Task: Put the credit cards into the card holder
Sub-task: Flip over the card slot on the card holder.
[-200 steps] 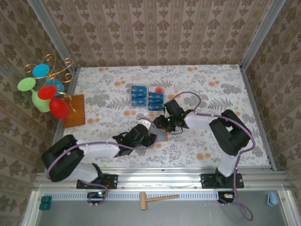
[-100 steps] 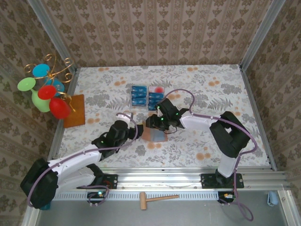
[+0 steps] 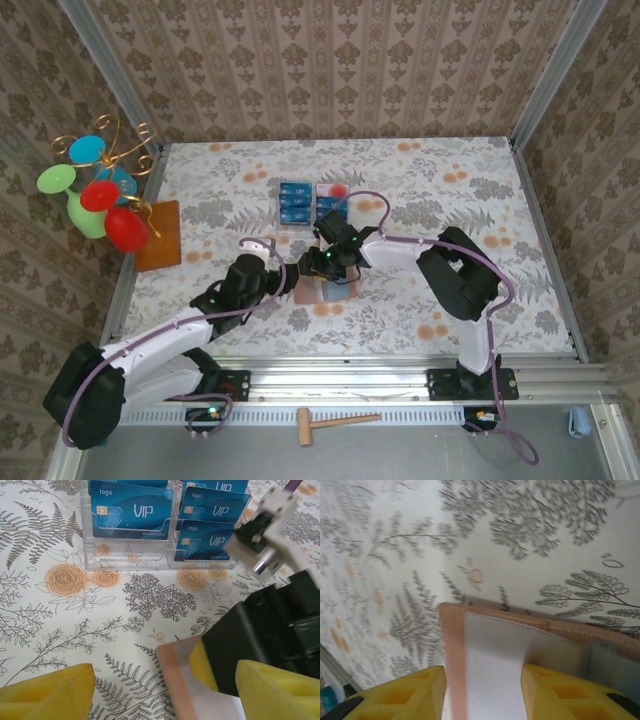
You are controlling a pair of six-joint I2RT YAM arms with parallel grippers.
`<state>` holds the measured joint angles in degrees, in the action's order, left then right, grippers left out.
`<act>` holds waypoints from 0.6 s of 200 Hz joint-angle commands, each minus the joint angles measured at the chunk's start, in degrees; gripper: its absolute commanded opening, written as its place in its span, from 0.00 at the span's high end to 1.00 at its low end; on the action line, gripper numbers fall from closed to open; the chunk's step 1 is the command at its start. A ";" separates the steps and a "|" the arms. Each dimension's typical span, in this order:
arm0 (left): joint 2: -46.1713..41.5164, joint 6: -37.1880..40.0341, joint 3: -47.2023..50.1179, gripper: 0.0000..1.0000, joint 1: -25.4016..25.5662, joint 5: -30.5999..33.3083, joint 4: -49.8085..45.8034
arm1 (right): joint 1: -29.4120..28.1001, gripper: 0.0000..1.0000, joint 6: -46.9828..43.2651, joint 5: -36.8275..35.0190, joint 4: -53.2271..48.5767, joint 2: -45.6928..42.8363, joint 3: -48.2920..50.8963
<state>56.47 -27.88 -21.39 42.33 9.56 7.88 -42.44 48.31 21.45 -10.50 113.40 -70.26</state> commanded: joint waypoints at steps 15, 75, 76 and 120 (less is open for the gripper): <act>-0.39 -0.62 1.02 0.24 -0.30 -2.00 -1.72 | -0.36 0.56 1.60 -0.09 -1.29 0.88 -1.04; 4.03 -0.71 1.42 0.25 0.29 -2.91 0.66 | 0.29 0.56 1.95 -1.45 -1.38 -3.51 -0.43; 4.10 -0.70 1.43 0.25 0.34 -2.90 0.74 | 0.36 0.56 1.91 -1.48 -1.37 -3.57 -0.37; 8.37 -0.52 1.02 0.25 1.87 -2.52 2.75 | 1.55 0.56 2.09 -2.38 -1.44 -6.14 -0.13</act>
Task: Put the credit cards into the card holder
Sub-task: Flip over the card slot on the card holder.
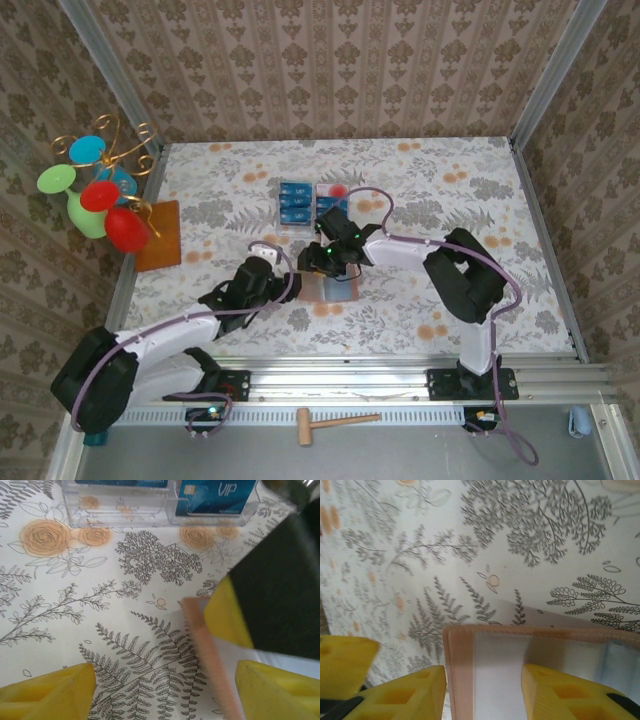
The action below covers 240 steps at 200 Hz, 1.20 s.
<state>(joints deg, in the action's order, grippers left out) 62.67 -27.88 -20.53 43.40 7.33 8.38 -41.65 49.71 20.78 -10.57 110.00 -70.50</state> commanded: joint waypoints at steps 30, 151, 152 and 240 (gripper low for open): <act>5.14 -0.27 -0.63 0.25 1.60 -0.06 3.69 | 1.00 0.56 0.77 -1.89 -1.24 -2.35 0.34; 1.97 0.55 -1.73 0.24 3.59 1.99 2.91 | 0.78 0.57 3.02 -0.35 2.78 3.25 1.55; 2.04 0.55 -1.71 0.24 3.56 1.99 2.93 | 0.78 0.57 3.02 -0.37 2.81 3.32 1.57; 14.15 0.27 -2.84 0.25 5.89 0.67 9.09 | 0.80 0.57 2.89 -0.63 2.05 3.15 1.00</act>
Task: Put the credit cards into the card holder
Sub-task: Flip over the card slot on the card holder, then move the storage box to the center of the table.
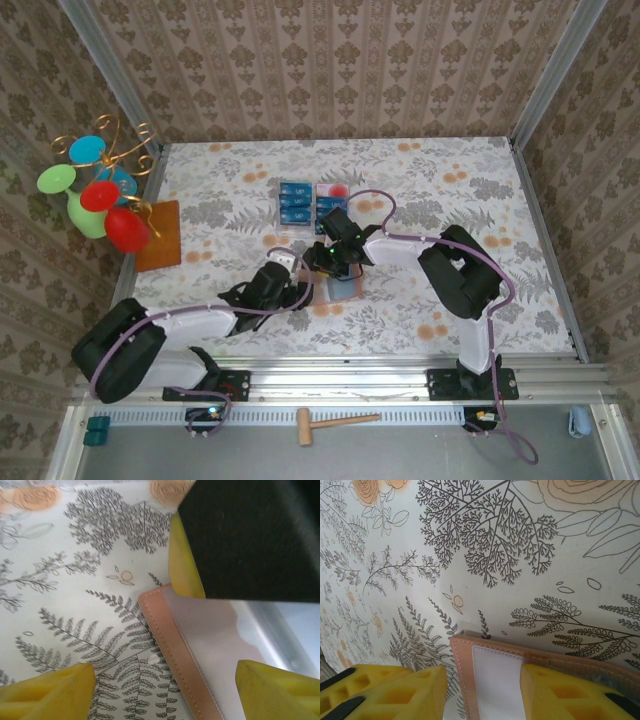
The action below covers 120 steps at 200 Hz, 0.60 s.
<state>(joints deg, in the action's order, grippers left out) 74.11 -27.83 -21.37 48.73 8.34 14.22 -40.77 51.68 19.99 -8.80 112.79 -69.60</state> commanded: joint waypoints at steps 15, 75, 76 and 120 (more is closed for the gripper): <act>5.04 0.21 -2.23 0.25 0.75 -0.41 4.05 | 0.08 0.57 0.63 0.14 -0.52 -0.25 -0.54; 7.59 -0.21 -1.18 0.25 1.02 -0.21 5.93 | 6.08 0.56 -5.09 -2.57 -10.52 -7.93 -8.34; 7.61 -0.25 -1.16 0.25 1.02 -0.19 5.92 | 6.25 0.56 -5.18 -2.66 -10.71 -8.02 -8.48; 8.03 -0.55 -0.44 0.26 1.02 -0.42 6.37 | 12.75 0.53 -11.01 -11.28 -20.07 -7.36 -16.91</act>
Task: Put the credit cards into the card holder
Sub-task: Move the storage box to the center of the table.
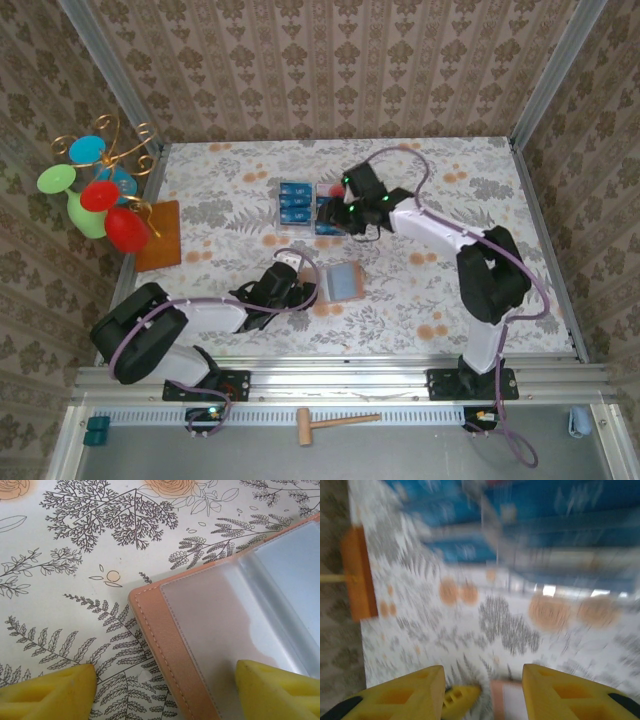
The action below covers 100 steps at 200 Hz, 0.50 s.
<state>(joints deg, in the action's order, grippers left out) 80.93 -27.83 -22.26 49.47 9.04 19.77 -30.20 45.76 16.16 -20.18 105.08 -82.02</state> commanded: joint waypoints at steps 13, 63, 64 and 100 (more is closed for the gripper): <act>1.12 -0.55 0.46 0.26 0.34 -1.28 0.71 | 2.70 0.52 -7.60 -10.80 -11.05 2.37 -7.78; 1.03 -0.55 0.33 0.26 0.27 -1.16 0.20 | 2.18 0.51 -14.01 -17.95 -17.47 12.10 -18.50; 1.01 -0.55 0.31 0.26 0.27 -1.19 0.24 | 2.17 0.51 -14.20 -18.11 -17.58 12.27 -18.69; 0.89 -0.55 0.11 0.26 0.31 -1.19 -0.26 | 1.98 0.52 -18.03 -21.23 -20.61 16.40 -23.81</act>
<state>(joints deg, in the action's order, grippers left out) 80.95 -27.86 -22.24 49.47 9.02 19.86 -28.01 32.10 -0.32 -35.55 119.57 -101.54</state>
